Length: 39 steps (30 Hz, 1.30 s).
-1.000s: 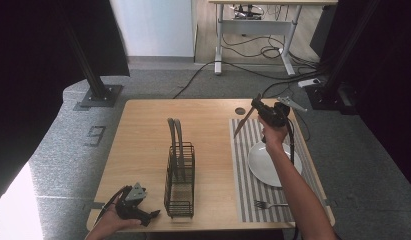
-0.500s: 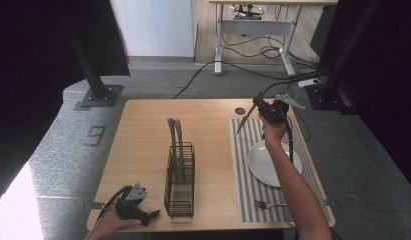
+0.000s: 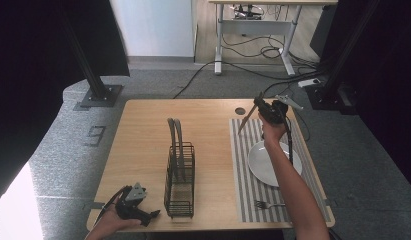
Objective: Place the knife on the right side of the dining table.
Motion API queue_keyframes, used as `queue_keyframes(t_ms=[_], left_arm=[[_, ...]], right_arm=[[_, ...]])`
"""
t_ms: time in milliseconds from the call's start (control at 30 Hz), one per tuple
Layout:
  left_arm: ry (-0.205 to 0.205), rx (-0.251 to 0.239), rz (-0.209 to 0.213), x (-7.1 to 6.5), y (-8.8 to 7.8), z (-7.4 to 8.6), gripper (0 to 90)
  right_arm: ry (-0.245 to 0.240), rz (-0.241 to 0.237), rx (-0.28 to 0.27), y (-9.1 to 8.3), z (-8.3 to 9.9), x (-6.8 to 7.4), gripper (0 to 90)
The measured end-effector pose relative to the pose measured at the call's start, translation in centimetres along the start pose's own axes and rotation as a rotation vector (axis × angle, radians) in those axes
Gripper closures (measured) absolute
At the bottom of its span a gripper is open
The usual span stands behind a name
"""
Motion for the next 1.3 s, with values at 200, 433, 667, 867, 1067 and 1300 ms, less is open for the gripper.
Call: queue_keyframes(t_ms=[200,433,667,867,1067,1300], left_arm=[[0.0,0.0,0.0,0.0,0.0,0.0,0.0],[0.0,0.0,0.0,0.0,0.0,0.0,0.0],[0.0,0.0,0.0,0.0,0.0,0.0,0.0],[0.0,0.0,0.0,0.0,0.0,0.0,0.0],[0.0,0.0,0.0,0.0,0.0,0.0,0.0],[0.0,0.0,0.0,0.0,0.0,0.0,0.0]], right_arm=[[0.025,0.005,-0.003,-0.4,0.4,-0.8,83.2],[0.036,0.009,0.019,-1.5,0.6,-2.0,82.4],[0.028,0.019,0.038,-2.3,0.7,-2.6,81.1],[0.031,0.031,0.075,-2.8,0.6,-3.2,80.0],[0.024,0.055,0.09,-2.9,0.6,-3.5,79.0],[0.033,0.078,0.111,-2.9,0.7,-4.4,77.7]])
Point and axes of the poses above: each handheld gripper's, and its own axes: y roughly forward along the jaws, z roughly out of its underside, x roughly to its left, the point moved 2 cm from there along y, roughly forward along the jaws, and after that the axes turned 5 degrees about z, right-handed, at the moved point
